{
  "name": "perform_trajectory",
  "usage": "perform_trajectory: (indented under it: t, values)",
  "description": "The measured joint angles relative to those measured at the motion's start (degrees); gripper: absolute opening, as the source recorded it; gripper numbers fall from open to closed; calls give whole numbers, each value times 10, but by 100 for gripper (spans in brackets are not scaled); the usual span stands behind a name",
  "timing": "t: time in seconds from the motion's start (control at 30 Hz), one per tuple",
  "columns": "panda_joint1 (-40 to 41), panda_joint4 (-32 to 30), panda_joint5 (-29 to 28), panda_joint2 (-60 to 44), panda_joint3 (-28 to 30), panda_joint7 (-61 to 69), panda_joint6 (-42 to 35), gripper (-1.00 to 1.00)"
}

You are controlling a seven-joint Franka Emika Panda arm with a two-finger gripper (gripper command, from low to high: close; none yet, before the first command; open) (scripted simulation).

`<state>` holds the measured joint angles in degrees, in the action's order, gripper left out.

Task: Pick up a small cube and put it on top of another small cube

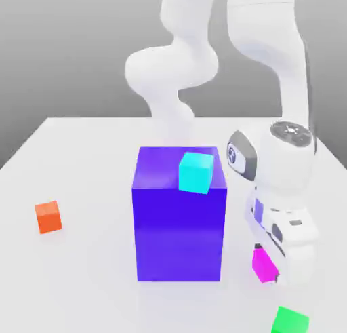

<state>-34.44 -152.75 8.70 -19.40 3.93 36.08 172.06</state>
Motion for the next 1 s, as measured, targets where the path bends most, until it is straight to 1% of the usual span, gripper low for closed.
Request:
perform_trajectory:
  t: [0.1,0.17,0.3,0.47,0.57,1.0]
  values:
    - [4,1,0,-5,-4,0,3,-100]
    - [-3,-1,-6,9,4,-3,-7,-100]
    - [-21,-11,-32,60,29,-23,-47,-100]
    - [-27,-22,-56,122,40,-45,-100,-100]
    - [-27,16,-55,115,51,-84,-132,-100]
    - [-10,225,-20,38,103,-267,-270,-100]
